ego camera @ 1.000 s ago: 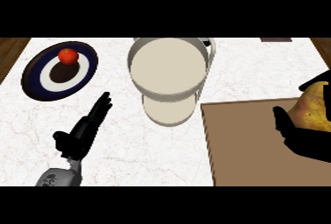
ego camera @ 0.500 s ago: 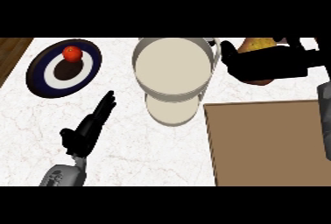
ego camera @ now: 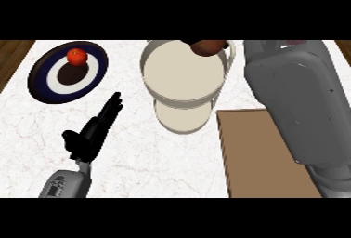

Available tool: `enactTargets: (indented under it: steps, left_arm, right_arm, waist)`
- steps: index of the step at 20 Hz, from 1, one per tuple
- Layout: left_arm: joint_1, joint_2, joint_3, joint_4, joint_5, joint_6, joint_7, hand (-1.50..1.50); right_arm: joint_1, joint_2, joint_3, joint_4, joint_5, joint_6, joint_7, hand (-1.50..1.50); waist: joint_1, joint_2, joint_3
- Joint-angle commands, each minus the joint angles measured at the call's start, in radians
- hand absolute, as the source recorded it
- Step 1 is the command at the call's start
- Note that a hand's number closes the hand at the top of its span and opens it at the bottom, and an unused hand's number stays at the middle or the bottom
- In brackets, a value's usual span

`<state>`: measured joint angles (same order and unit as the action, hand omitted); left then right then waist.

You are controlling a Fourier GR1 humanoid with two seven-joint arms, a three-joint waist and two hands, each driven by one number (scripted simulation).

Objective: Pick the pear from the tray and place it in the tiered basket

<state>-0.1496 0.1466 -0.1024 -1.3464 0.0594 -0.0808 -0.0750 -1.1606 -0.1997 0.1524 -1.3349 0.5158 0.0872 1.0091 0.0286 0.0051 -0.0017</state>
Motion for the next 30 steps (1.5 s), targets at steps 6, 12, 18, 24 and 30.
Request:
enactTargets:
  steps: [6,12,18,24,30]
  left_arm:
    - [-0.017,-0.002,0.020,0.016,-0.012,-0.001,0.000,0.00]
    - [0.011,-0.012,0.016,0.023,-0.028,0.002,-0.029,0.00]
    - [-0.020,-0.030,-0.001,0.042,-0.037,-0.007,-0.037,0.00]
    - [0.064,-0.018,-0.005,-0.041,-0.036,-0.009,-0.018,0.00]
    - [0.044,-0.019,0.027,0.010,-0.024,-0.005,-0.022,0.00]
  right_arm:
    - [-0.118,0.167,-0.033,0.362,0.073,-0.152,-0.121,1.50]
    - [-0.138,0.198,-0.089,0.460,-0.017,-0.255,-0.204,1.50]
    - [-0.192,0.199,-0.106,0.528,-0.251,-0.352,-0.010,1.50]
    - [-0.159,0.200,-0.130,0.476,-0.340,-0.437,-0.050,-1.50]
    - [-0.154,0.145,-0.114,0.423,-0.148,-0.610,-0.040,-1.50]
  waist:
    - [-0.008,0.000,0.001]
    - [-0.008,0.000,0.001]
    - [0.017,0.001,0.000]
    - [-0.008,-0.006,0.002]
    - [-0.032,-0.010,0.001]
